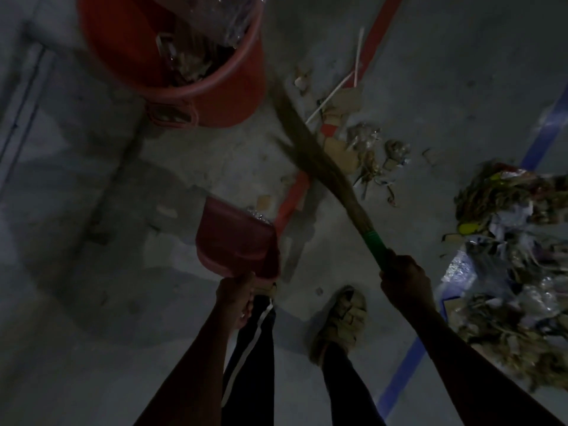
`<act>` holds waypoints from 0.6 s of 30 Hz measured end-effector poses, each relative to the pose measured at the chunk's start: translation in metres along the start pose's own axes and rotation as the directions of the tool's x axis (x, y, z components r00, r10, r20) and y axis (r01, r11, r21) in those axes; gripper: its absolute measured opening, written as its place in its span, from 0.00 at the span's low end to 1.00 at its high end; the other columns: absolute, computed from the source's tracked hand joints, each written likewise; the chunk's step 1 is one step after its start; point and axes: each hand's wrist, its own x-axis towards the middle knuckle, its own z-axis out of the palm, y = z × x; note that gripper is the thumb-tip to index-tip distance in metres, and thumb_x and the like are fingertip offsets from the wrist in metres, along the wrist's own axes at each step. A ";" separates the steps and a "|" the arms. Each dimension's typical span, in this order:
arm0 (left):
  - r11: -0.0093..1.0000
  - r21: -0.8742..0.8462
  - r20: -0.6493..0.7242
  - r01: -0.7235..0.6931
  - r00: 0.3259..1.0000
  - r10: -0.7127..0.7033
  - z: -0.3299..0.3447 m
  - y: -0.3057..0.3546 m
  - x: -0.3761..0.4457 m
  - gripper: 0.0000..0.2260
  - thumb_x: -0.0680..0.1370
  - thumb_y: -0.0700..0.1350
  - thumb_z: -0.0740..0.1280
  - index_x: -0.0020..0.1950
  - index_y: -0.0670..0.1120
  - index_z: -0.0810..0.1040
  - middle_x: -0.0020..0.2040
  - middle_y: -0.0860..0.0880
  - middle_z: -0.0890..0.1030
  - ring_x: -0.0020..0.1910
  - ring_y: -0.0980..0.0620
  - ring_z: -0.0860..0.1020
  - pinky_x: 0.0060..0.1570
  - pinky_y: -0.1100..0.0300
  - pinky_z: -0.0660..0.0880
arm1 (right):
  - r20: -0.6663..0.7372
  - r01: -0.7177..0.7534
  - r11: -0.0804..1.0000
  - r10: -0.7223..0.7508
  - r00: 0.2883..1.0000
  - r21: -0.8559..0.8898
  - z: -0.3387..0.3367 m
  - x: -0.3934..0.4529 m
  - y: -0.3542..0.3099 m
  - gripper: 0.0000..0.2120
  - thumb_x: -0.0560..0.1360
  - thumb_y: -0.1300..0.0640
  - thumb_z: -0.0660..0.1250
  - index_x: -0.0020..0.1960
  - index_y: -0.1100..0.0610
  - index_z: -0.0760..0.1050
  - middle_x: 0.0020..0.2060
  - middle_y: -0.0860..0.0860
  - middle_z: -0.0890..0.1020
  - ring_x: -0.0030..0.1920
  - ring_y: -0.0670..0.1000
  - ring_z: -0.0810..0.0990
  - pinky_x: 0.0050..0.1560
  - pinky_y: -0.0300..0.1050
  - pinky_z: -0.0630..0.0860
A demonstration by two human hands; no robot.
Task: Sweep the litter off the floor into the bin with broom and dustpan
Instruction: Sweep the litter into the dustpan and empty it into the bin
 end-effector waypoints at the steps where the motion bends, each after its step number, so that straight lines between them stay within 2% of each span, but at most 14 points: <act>1: 1.000 -0.003 0.020 -0.018 1.000 0.019 0.002 -0.002 -0.003 0.18 0.81 0.49 0.68 0.34 0.42 0.72 0.24 0.46 0.71 0.19 0.52 0.66 0.22 0.66 0.61 | -0.019 -0.022 1.000 0.022 1.000 0.005 -0.001 -0.003 0.006 0.23 0.74 0.59 0.71 0.69 0.57 0.74 0.53 0.59 0.79 0.50 0.64 0.80 0.45 0.48 0.71; 4: 0.997 -0.035 0.032 -0.068 0.997 0.069 0.002 -0.011 -0.016 0.17 0.81 0.48 0.67 0.35 0.41 0.73 0.22 0.48 0.71 0.19 0.52 0.66 0.24 0.65 0.62 | -0.033 0.023 1.000 -0.022 0.999 0.010 0.000 -0.011 0.021 0.24 0.75 0.60 0.70 0.70 0.60 0.73 0.56 0.62 0.78 0.52 0.66 0.79 0.48 0.51 0.73; 6: 0.995 -0.057 0.037 -0.086 0.995 0.088 0.001 -0.021 -0.020 0.16 0.82 0.48 0.66 0.36 0.42 0.71 0.23 0.48 0.71 0.19 0.53 0.66 0.23 0.65 0.62 | -0.071 0.062 0.998 -0.062 0.996 0.000 0.000 -0.020 0.024 0.24 0.75 0.62 0.70 0.70 0.63 0.72 0.55 0.63 0.78 0.49 0.68 0.79 0.45 0.51 0.74; 9: 0.996 -0.057 0.038 -0.072 0.997 0.074 -0.007 -0.044 -0.021 0.17 0.82 0.51 0.66 0.38 0.42 0.72 0.26 0.46 0.71 0.21 0.51 0.67 0.25 0.64 0.63 | -0.108 0.226 0.974 -0.228 0.968 -0.030 0.016 -0.045 0.026 0.24 0.73 0.67 0.70 0.68 0.67 0.73 0.50 0.67 0.78 0.39 0.69 0.80 0.37 0.54 0.77; 11: 0.997 -0.035 0.031 -0.062 0.997 0.063 -0.012 -0.061 -0.023 0.18 0.82 0.53 0.67 0.38 0.41 0.74 0.26 0.45 0.72 0.19 0.52 0.68 0.23 0.65 0.63 | -0.104 0.288 0.958 -0.288 0.952 -0.014 0.026 -0.057 0.024 0.23 0.73 0.64 0.67 0.67 0.68 0.74 0.48 0.66 0.79 0.37 0.67 0.80 0.35 0.53 0.77; 15: 0.999 0.001 0.023 -0.042 0.999 0.042 -0.030 -0.093 -0.024 0.18 0.81 0.53 0.66 0.37 0.42 0.75 0.25 0.47 0.72 0.19 0.53 0.68 0.24 0.65 0.64 | 0.029 0.372 0.928 -0.371 0.928 -0.023 0.064 -0.086 0.013 0.24 0.73 0.56 0.63 0.67 0.66 0.75 0.51 0.63 0.80 0.44 0.65 0.82 0.43 0.50 0.79; 18: 0.999 0.028 0.039 -0.033 0.999 0.032 -0.054 -0.120 -0.016 0.18 0.80 0.54 0.67 0.36 0.43 0.76 0.26 0.47 0.74 0.21 0.51 0.69 0.28 0.62 0.65 | 0.188 0.319 0.948 -0.314 0.931 0.003 0.095 -0.108 -0.004 0.21 0.78 0.55 0.64 0.69 0.62 0.73 0.60 0.61 0.78 0.59 0.63 0.78 0.58 0.50 0.74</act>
